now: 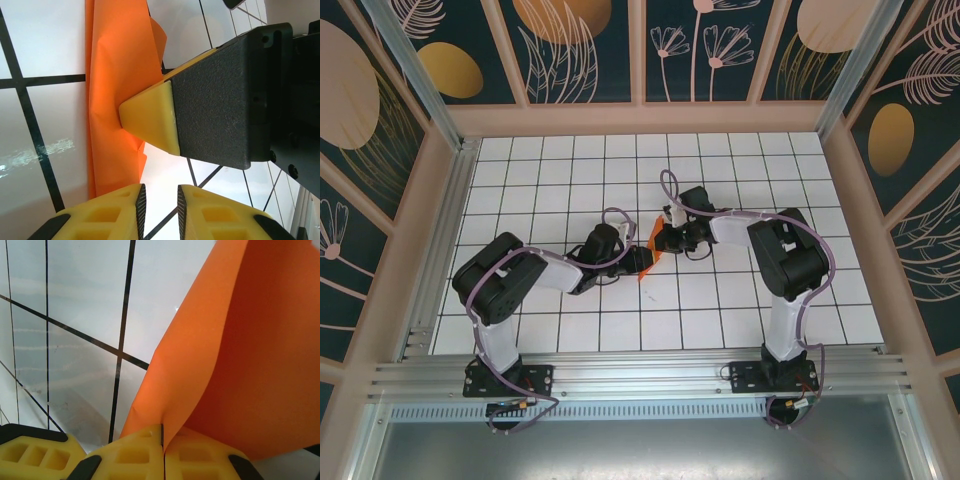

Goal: Fold a paper plane with a square sheet of paper (pick it up from the middle)
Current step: Fold the wing for the fifth time at the center of the table.

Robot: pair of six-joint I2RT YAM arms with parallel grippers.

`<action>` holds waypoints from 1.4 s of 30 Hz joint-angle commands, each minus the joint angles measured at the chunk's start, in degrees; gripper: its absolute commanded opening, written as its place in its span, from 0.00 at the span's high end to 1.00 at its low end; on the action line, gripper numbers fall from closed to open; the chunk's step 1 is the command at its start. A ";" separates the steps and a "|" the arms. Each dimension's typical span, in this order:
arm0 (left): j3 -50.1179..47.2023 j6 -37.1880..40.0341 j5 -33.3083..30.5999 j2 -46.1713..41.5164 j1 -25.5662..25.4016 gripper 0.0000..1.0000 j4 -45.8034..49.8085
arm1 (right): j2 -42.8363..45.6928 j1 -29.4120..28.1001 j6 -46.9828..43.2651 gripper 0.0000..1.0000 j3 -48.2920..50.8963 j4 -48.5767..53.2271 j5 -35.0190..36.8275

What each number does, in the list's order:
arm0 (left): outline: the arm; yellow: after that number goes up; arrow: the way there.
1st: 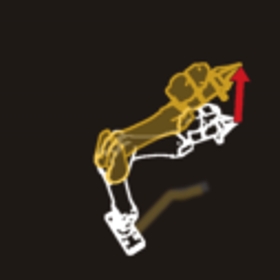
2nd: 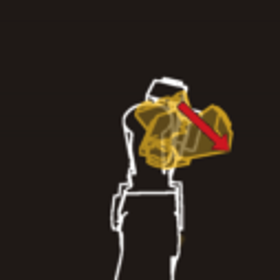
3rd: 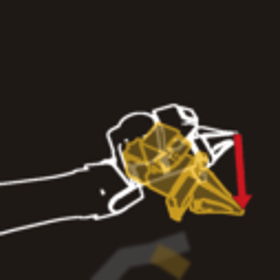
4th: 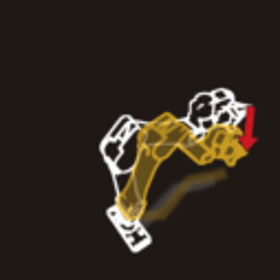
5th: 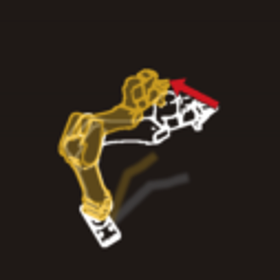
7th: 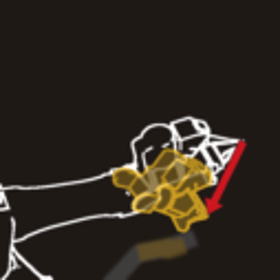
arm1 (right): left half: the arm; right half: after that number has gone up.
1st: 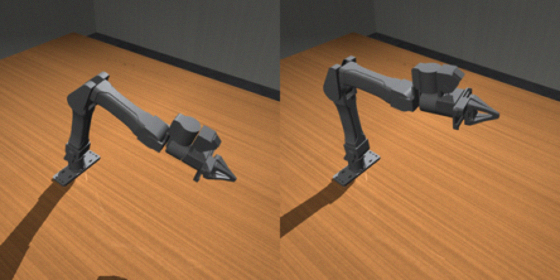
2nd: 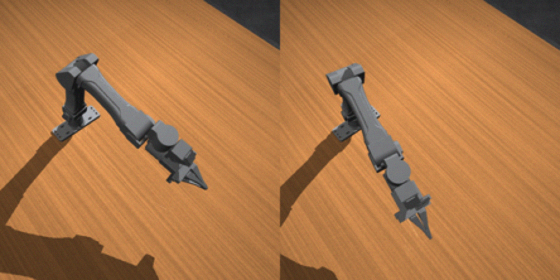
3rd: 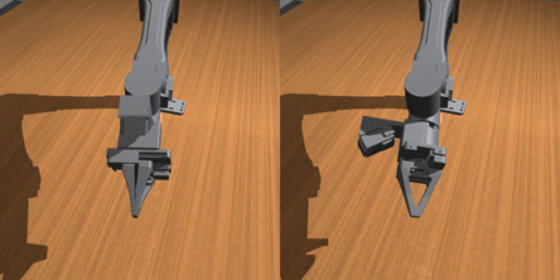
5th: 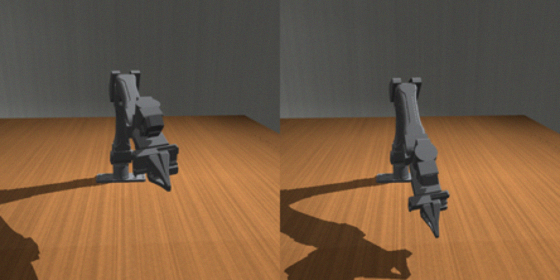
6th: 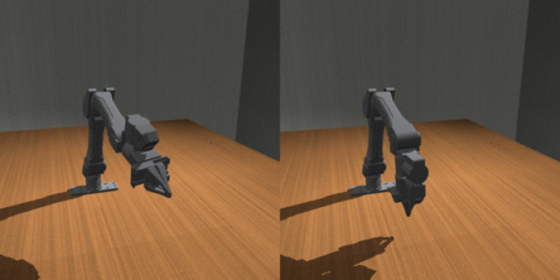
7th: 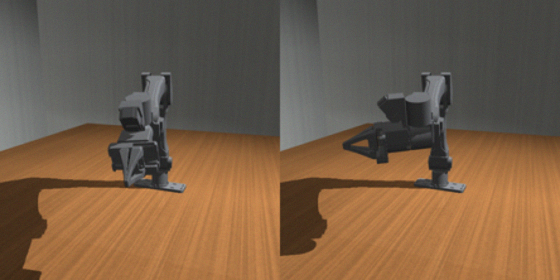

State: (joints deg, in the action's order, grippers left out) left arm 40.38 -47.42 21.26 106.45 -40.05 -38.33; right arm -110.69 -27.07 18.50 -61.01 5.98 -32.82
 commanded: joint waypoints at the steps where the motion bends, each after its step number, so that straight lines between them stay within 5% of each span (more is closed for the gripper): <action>1: 1.41 1.94 0.67 0.64 0.38 0.75 1.90 | -0.73 0.43 -0.49 0.94 0.06 0.05 0.39; 42: 2.16 4.16 1.38 1.76 0.33 0.75 4.93 | 2.54 -0.09 0.22 0.94 1.53 2.19 3.06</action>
State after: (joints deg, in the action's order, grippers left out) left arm 41.91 -44.16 22.09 107.11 -40.01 -33.89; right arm -110.69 -27.11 18.57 -60.95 6.42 -31.83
